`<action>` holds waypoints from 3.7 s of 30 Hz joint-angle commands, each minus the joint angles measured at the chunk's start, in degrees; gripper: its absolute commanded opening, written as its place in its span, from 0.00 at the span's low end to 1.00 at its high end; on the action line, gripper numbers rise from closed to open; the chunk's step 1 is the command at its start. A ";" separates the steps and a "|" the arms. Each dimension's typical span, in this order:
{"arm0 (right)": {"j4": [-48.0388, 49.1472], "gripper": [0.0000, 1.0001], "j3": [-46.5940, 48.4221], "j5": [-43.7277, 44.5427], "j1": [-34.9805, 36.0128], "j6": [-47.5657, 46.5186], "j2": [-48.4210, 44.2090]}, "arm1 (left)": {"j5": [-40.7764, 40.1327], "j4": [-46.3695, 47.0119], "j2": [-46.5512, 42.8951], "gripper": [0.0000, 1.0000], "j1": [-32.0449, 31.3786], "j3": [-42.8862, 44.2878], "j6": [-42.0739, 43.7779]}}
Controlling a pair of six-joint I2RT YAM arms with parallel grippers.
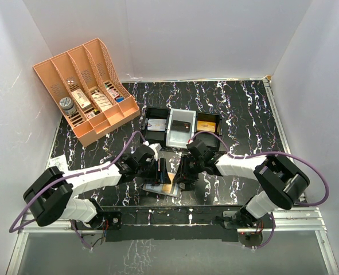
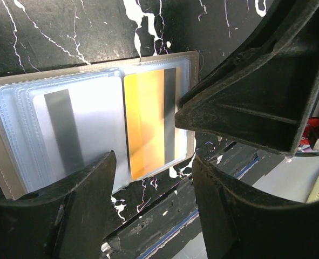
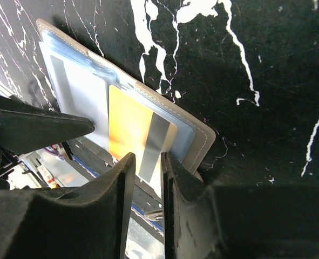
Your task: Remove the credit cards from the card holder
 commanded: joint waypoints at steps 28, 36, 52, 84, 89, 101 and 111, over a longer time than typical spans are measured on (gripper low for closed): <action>4.12 0.22 -7.47 5.79 0.08 1.39 1.96 | -1.66 -0.37 0.47 0.37 0.06 -1.23 -5.23; 3.91 0.22 -6.92 6.00 0.06 1.31 2.19 | -0.29 0.59 1.10 0.18 0.08 0.21 -7.37; 0.39 0.23 -5.57 8.28 0.06 0.08 2.00 | -6.94 -9.25 -1.79 0.00 0.16 3.40 -6.30; 8.73 0.34 -0.37 -3.56 0.21 -0.60 5.45 | -5.00 -5.11 -2.30 0.05 0.17 1.66 -5.88; 8.80 0.29 -2.09 -1.57 0.26 0.46 6.21 | 0.08 -0.73 -0.21 0.20 0.21 1.13 -5.71; 6.57 0.27 -1.60 1.60 0.17 0.09 2.53 | -4.85 -6.27 -0.31 0.00 0.23 2.79 -5.37; 7.19 0.43 1.06 2.75 0.00 -1.20 -6.84 | -12.02 -9.67 -10.56 0.00 0.23 2.78 -4.28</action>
